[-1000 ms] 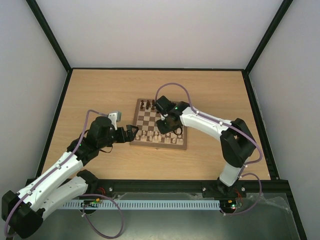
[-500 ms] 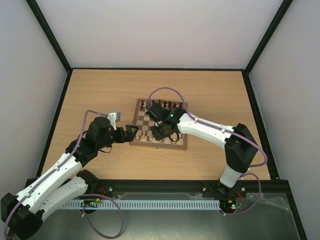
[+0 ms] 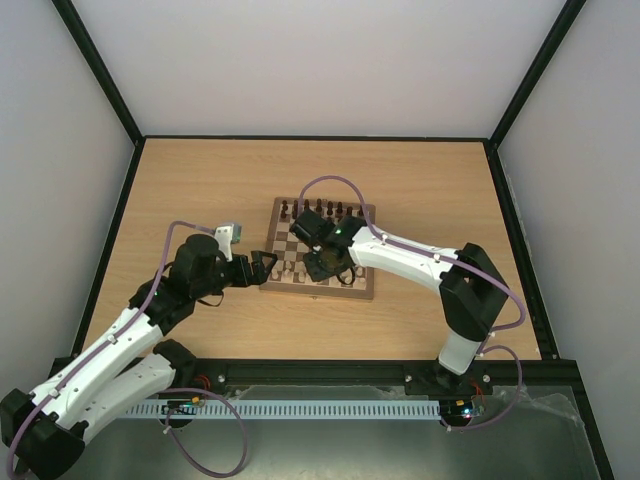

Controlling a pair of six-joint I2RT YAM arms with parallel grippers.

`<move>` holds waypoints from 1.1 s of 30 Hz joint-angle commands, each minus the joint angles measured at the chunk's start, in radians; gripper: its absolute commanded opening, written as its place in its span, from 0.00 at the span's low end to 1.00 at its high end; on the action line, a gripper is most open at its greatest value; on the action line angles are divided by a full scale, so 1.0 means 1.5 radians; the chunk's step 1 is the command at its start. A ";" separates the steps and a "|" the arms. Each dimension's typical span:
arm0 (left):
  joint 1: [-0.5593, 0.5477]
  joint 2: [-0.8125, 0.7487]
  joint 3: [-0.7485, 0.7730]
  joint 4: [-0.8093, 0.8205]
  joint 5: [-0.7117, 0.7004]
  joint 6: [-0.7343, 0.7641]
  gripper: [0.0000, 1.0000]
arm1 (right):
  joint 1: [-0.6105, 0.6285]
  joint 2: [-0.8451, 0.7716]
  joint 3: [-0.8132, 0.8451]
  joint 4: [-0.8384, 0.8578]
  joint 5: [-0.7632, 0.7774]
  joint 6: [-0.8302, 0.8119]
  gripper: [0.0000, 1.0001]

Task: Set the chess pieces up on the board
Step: Adjust the chess piece on the chessboard.

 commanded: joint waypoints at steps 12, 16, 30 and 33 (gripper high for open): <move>0.006 -0.014 -0.001 0.000 0.011 0.012 0.99 | 0.010 0.016 0.012 -0.022 -0.009 0.010 0.28; 0.005 -0.013 -0.001 -0.001 0.011 0.011 0.99 | 0.010 0.019 0.010 -0.017 -0.009 0.011 0.28; 0.006 -0.012 0.000 -0.001 0.012 0.013 0.99 | 0.010 0.037 0.013 -0.013 -0.007 0.011 0.27; 0.007 -0.012 0.000 -0.002 0.012 0.013 0.99 | 0.010 0.038 0.014 -0.012 -0.006 0.011 0.27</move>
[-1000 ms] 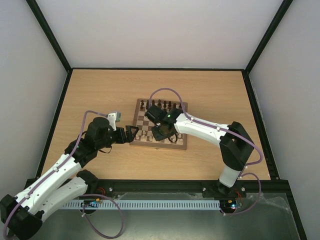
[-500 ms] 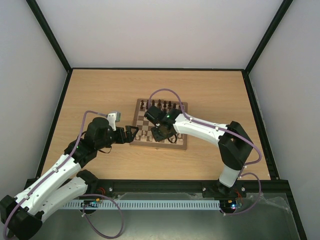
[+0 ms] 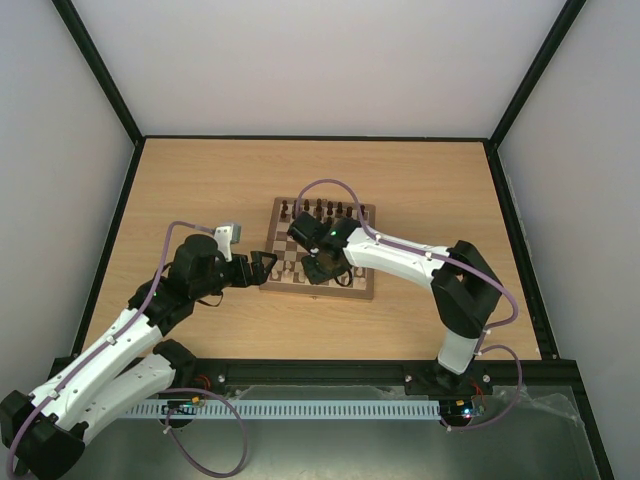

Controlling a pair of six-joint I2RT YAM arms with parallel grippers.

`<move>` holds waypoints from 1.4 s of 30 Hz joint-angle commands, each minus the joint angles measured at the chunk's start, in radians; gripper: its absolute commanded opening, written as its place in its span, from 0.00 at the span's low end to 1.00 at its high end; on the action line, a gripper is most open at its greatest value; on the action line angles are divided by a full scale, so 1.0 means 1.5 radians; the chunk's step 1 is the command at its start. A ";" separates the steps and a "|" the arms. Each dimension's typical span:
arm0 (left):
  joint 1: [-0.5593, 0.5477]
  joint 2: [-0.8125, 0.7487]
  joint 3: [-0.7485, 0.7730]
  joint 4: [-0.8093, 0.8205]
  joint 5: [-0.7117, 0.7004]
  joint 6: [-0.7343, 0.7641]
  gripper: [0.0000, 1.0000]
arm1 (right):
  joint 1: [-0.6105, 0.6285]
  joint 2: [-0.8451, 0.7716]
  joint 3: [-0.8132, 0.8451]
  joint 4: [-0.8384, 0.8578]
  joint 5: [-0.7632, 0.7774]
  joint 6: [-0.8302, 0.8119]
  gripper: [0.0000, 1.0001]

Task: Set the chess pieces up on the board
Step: Adjust the chess piece on the chessboard.

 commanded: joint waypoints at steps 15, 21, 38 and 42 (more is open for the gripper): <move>0.004 -0.006 0.002 0.000 0.012 0.008 0.99 | 0.004 0.025 0.012 -0.013 0.009 0.005 0.19; 0.005 -0.006 0.002 0.001 0.012 0.008 0.99 | 0.004 0.026 0.011 -0.013 0.007 0.003 0.18; 0.004 0.001 0.002 0.009 0.020 0.006 0.99 | 0.004 0.015 0.009 -0.037 0.027 0.004 0.15; 0.004 0.004 0.003 0.011 0.021 0.005 0.99 | 0.004 0.008 0.008 -0.041 0.030 0.005 0.15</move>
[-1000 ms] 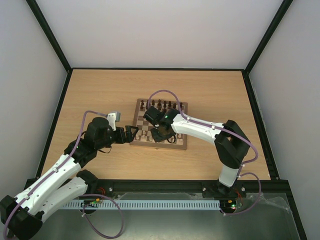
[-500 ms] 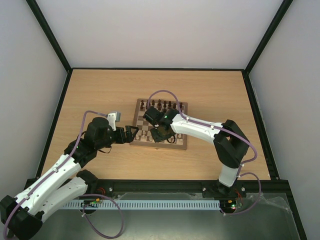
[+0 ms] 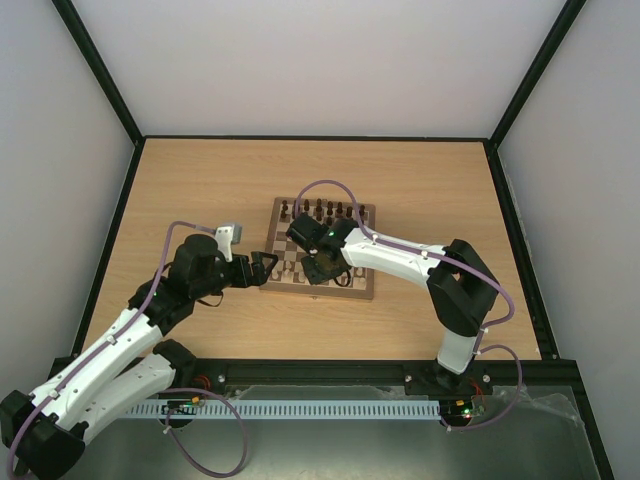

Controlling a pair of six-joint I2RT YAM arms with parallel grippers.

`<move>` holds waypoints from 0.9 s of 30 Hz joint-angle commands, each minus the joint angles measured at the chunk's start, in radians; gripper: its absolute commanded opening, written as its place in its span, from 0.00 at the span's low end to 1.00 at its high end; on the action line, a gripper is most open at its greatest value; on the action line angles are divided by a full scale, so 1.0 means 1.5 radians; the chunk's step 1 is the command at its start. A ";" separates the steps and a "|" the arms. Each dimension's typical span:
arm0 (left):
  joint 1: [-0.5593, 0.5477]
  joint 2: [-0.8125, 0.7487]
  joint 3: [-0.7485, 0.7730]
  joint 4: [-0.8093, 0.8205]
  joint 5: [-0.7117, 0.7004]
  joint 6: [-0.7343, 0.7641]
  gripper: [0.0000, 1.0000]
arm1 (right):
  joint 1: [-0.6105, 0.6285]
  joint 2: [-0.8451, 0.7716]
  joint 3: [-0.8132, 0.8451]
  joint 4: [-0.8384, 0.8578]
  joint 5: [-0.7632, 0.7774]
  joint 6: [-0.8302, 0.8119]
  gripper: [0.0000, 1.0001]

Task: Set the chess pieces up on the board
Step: Adjust the chess piece on the chessboard.

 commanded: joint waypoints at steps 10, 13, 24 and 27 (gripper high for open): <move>0.004 0.008 0.002 0.016 0.015 0.003 0.99 | 0.005 -0.008 0.005 -0.054 0.020 0.003 0.15; 0.003 0.010 0.001 0.017 0.015 0.003 0.99 | 0.004 -0.010 0.005 -0.058 0.022 0.003 0.15; 0.003 0.008 -0.001 0.017 0.015 0.002 0.99 | 0.010 -0.013 -0.003 -0.065 0.024 0.005 0.15; 0.004 0.007 -0.001 0.017 0.015 0.003 0.99 | 0.012 -0.013 -0.002 -0.066 0.024 0.005 0.15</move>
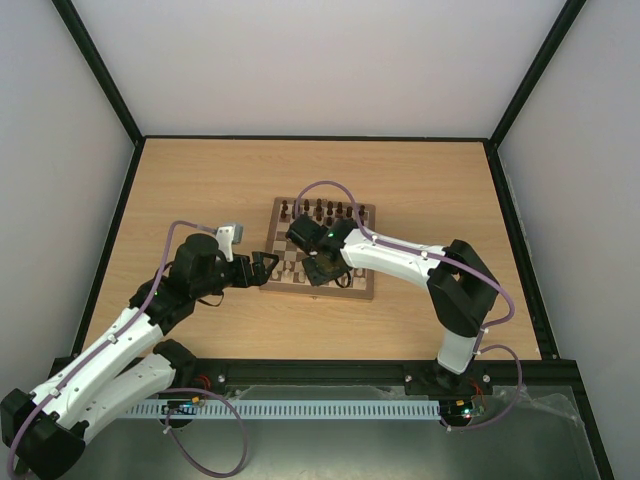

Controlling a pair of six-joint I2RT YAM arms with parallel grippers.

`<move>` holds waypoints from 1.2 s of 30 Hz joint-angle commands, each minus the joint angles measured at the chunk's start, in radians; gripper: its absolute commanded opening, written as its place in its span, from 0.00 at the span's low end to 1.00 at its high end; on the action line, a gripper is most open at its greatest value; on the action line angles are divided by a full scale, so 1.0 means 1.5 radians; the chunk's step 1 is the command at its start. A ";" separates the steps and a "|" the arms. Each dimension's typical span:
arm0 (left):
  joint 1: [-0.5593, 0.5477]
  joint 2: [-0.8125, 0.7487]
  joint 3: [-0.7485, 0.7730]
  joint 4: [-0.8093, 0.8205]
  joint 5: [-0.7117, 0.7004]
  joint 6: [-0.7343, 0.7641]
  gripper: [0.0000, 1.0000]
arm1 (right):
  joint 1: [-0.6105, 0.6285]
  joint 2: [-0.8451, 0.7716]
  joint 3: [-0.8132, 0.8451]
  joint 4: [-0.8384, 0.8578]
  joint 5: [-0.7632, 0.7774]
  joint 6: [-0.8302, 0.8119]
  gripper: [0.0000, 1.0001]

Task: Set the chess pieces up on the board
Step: Adjust the chess piece on the chessboard.

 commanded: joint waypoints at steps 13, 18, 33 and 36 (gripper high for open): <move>0.003 -0.001 -0.004 0.014 0.009 0.000 0.99 | 0.010 -0.016 -0.007 -0.055 0.015 0.008 0.15; 0.004 -0.004 -0.004 0.012 0.009 0.000 0.99 | 0.011 -0.015 -0.006 -0.054 0.018 0.008 0.16; 0.003 -0.005 -0.005 0.011 0.009 -0.001 0.99 | 0.011 -0.024 -0.007 -0.045 0.006 0.005 0.23; 0.004 -0.005 -0.004 0.012 0.008 -0.001 0.99 | 0.011 -0.031 -0.007 -0.045 0.005 0.006 0.26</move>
